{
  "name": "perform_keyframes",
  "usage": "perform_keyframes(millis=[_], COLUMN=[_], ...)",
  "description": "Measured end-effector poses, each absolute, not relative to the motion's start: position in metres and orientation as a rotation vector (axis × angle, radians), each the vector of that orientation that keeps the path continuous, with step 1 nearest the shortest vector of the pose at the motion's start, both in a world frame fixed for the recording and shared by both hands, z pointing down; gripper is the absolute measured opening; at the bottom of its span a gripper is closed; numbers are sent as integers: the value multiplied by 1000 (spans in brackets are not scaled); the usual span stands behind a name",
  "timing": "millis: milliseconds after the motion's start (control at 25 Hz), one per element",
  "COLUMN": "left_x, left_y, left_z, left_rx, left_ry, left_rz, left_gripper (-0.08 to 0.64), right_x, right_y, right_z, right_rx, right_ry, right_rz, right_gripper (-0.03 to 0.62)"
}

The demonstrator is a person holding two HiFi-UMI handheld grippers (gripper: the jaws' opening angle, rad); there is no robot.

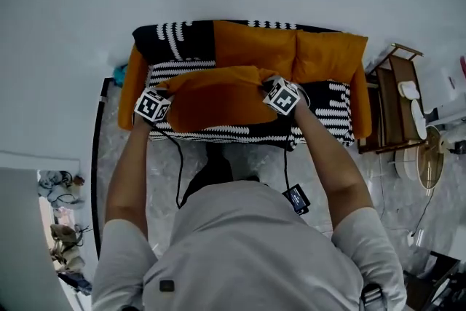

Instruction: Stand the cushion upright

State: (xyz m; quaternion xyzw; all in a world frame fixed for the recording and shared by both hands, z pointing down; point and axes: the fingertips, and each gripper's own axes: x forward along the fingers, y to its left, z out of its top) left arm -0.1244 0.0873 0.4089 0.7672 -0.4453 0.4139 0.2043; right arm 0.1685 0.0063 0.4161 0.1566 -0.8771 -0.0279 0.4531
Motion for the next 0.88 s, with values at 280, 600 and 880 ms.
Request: perform_keyframes(millis=[280,600,880], left_x=[-174,-260,-335], left_y=[114,113,98], left_z=[381,371,366], left_rx=[2110,2142,2208], left_ry=[-1323,-1329,-1246], left_rz=[1128,1092,1117], left_gripper=[38,38,40], right_x=[114,28,-44], right_y=[20,17,16], right_z=[383,377,375], right_rx=[333,368,431], right_ry=[-2197,-2191,-2171], right_rz=[-149,-134,-80], right_gripper=[23,23,23])
